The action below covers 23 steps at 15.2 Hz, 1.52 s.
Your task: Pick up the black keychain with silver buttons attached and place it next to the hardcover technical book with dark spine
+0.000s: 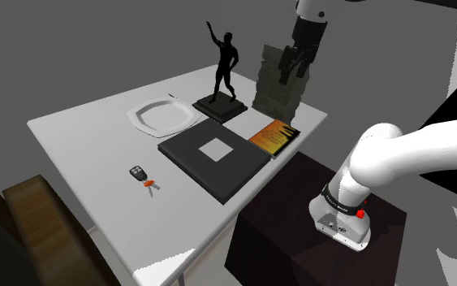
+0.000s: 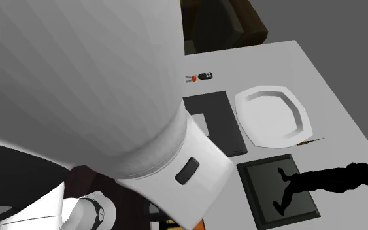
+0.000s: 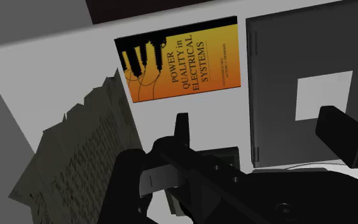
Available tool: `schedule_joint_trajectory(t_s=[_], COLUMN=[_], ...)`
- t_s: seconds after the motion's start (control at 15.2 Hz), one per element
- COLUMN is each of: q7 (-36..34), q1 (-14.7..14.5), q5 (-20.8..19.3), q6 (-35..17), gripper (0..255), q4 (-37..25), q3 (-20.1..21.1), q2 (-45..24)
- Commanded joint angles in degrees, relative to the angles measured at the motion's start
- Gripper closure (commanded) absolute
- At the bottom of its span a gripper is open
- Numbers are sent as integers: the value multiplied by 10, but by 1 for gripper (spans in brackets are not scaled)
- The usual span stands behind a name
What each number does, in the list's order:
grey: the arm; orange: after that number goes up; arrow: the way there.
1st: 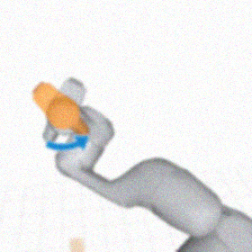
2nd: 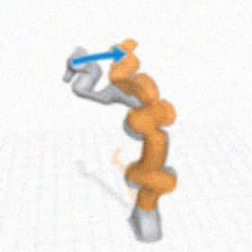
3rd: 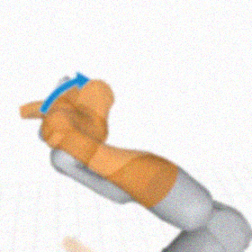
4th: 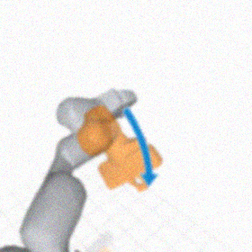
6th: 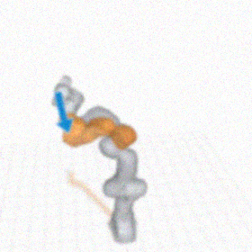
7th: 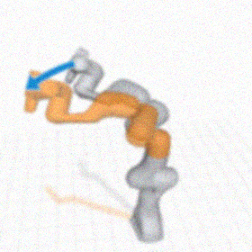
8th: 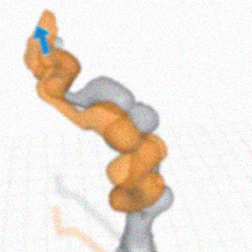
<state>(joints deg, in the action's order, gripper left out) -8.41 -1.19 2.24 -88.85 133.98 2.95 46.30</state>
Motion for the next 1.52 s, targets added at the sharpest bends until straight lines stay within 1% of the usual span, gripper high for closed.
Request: schedule_joint_trajectory(t_s=[0.0,0.46,0.86,1.19,1.45], q7=[0,-82,-152,-215,-271], q1=[0,-20,-31,-34,-35], q5=[0,48,71,71,53], q6=[0,-83,-155,-211,-250], gripper=[0,0,0,0,0], q4=[0,14,-3,-37,-77], q3=[0,78,144,198,239], q2=[0,-68,-152,-240,-320])
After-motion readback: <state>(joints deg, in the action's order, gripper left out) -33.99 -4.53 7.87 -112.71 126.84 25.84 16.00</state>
